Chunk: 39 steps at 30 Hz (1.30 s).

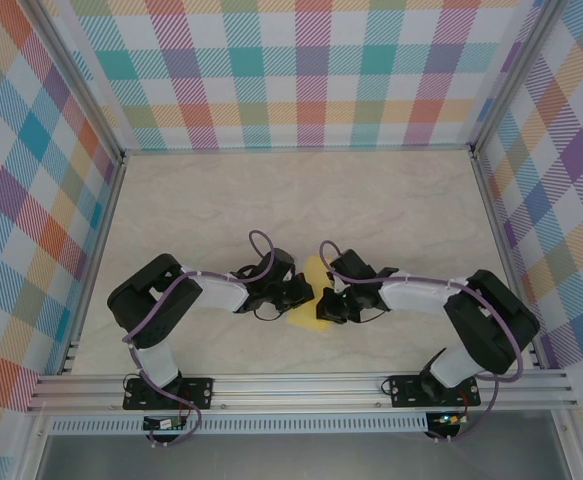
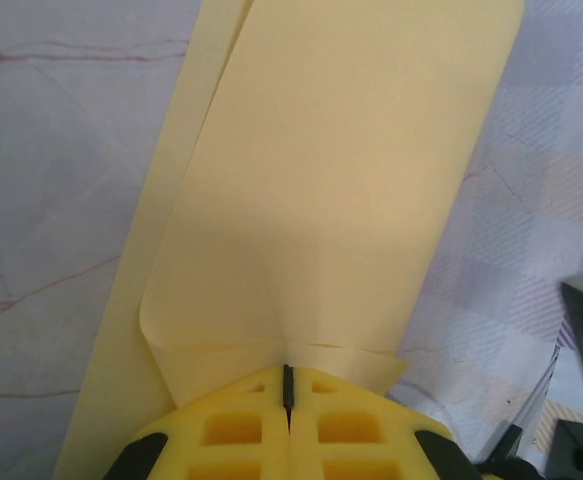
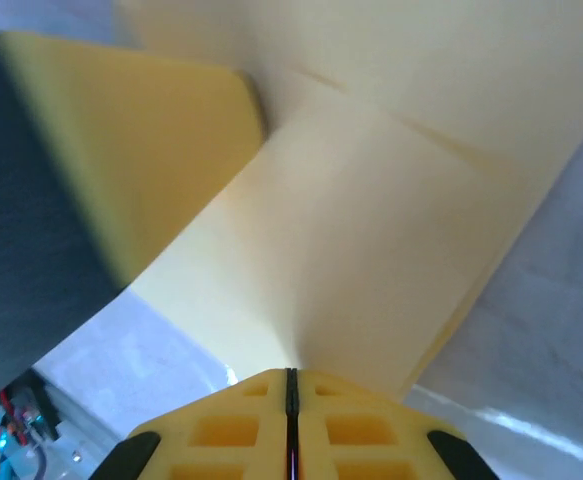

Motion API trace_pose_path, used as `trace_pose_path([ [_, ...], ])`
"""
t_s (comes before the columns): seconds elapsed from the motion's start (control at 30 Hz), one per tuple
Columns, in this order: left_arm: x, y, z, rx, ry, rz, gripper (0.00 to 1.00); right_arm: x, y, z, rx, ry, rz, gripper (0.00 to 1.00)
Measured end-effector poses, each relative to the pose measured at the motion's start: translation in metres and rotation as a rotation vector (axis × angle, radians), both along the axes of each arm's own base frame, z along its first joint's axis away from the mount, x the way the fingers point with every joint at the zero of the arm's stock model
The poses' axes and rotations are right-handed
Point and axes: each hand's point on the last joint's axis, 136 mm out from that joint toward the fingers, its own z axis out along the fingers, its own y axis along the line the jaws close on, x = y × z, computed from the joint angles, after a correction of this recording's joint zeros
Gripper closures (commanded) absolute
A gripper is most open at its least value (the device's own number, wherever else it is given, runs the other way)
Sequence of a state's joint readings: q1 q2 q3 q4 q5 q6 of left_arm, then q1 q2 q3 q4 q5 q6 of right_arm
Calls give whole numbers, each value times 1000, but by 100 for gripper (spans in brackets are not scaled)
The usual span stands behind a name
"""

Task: Fold a paper plane with a square sheet of paper (pick it up from the middle)
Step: Fold the triangle a second time at the center of the table.

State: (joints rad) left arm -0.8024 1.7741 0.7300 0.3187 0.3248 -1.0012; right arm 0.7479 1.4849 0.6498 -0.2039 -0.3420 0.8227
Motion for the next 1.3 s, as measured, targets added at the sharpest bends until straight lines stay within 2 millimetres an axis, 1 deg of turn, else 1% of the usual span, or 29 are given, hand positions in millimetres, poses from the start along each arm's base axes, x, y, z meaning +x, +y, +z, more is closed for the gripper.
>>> trace_pose_path([
  [0.07,0,0,0,0,0,0,100,1,3,9,27,-14,5,93],
  [0.17,0,0,0,0,0,0,100,0,7,13,54,-9,16,94],
  [0.27,0,0,0,0,0,0,100,-2,10,11,62,10,22,94],
  [0.43,0,0,0,0,0,-1,100,-5,12,-2,40,52,35,94],
  [0.67,0,0,0,1,0,0,100,-12,6,-15,-3,86,55,94],
  [1.0,0,0,0,2,1,1,100,-14,5,-15,7,77,60,91],
  [1.17,0,0,-1,3,2,1,100,-20,-1,-16,14,70,60,92],
  [1.3,0,0,-1,2,2,1,100,-23,-3,-16,27,56,58,95],
])
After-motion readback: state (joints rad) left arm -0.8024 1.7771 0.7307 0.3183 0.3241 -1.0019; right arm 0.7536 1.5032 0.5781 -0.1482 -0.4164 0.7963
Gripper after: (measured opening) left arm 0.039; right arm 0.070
